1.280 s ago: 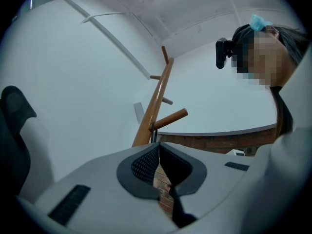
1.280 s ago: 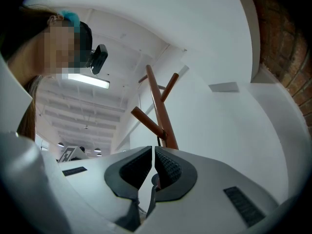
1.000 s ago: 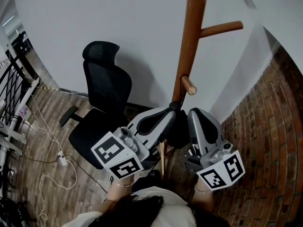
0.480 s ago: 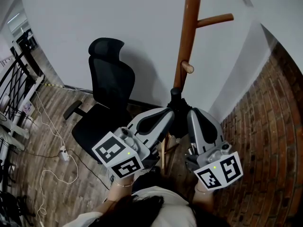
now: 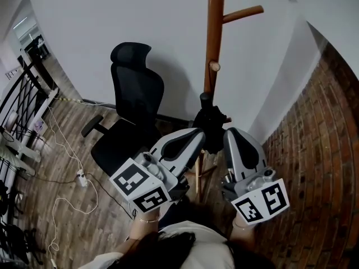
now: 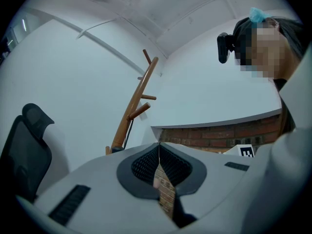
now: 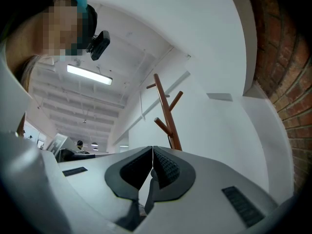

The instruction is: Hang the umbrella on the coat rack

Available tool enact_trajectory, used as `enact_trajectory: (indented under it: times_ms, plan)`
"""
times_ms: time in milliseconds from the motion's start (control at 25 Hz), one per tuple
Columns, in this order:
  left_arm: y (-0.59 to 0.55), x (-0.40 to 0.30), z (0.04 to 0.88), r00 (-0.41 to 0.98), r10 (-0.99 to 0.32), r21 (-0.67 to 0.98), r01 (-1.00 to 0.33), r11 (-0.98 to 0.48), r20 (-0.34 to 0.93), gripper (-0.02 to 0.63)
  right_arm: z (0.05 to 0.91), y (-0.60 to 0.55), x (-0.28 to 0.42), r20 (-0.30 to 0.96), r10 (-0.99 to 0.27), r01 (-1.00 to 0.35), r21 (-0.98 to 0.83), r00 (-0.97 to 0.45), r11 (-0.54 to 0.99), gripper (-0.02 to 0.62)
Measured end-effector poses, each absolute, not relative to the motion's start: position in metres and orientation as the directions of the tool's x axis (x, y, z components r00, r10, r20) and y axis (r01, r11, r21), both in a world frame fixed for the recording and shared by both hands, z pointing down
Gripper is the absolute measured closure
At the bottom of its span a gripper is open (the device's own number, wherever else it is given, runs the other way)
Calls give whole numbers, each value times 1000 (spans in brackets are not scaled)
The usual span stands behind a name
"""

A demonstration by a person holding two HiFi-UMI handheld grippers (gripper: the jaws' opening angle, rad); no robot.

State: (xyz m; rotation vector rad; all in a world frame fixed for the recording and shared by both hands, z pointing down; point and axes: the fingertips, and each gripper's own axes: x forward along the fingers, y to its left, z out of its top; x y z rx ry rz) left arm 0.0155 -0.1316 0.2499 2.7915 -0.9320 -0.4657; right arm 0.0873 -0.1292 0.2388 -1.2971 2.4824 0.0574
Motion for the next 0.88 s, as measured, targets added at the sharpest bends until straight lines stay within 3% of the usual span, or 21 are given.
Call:
enact_trajectory:
  times_ms: [880]
  plan:
    - [-104, 5, 249, 815, -535, 222, -492, -842, -224, 595, 243, -99, 78, -264, -866, -877, -118, -424, 466, 560]
